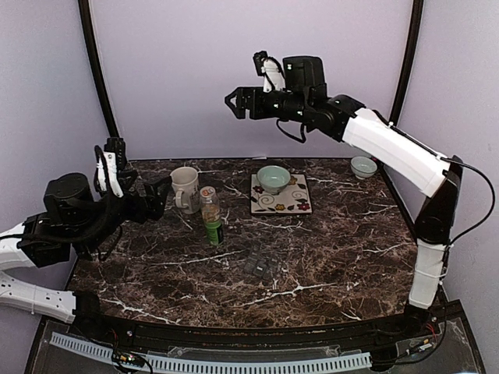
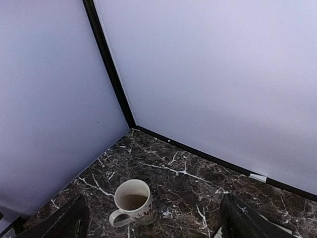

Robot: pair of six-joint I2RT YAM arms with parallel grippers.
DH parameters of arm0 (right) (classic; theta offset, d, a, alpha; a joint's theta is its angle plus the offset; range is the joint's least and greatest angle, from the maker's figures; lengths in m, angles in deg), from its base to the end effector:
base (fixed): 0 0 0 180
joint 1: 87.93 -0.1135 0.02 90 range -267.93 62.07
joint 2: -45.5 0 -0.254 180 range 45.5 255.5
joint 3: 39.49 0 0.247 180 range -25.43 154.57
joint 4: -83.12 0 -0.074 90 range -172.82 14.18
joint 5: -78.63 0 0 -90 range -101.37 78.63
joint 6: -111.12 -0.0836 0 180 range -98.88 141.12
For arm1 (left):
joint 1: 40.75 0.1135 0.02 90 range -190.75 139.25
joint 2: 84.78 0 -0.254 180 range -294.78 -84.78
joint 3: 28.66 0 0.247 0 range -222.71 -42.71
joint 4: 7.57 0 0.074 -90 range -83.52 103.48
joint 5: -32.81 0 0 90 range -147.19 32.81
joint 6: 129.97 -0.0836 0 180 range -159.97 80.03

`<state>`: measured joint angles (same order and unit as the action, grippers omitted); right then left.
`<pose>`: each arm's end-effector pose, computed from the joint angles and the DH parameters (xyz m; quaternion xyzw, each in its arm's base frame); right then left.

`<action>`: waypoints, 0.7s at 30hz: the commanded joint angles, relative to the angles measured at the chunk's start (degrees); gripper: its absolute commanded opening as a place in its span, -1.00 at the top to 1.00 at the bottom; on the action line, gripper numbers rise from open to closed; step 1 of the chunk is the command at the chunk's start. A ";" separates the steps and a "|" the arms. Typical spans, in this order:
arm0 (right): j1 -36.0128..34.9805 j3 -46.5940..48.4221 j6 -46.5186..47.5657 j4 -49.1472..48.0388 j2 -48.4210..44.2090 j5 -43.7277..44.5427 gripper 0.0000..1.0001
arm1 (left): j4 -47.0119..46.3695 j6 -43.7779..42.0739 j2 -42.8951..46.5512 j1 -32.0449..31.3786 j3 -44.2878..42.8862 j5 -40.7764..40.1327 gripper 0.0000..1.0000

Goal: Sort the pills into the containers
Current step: Pick up the pill bottle.

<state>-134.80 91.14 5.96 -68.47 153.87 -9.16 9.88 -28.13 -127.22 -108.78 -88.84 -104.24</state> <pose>0.3341 0.3519 0.4312 -0.1908 0.7191 0.3319 0.5799 0.1311 -0.1614 0.3608 0.0549 0.7037 -0.2014 0.6791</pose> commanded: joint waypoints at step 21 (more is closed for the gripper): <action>-8.06 19.44 1.85 36.30 16.16 1.22 -0.81 | 17.12 22.31 -13.50 23.49 -2.37 19.70 -0.87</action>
<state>-141.75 111.03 8.17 -32.23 169.59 -5.75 25.20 -10.26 -140.57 -86.81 -92.43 -89.14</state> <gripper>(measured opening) 0.905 0.939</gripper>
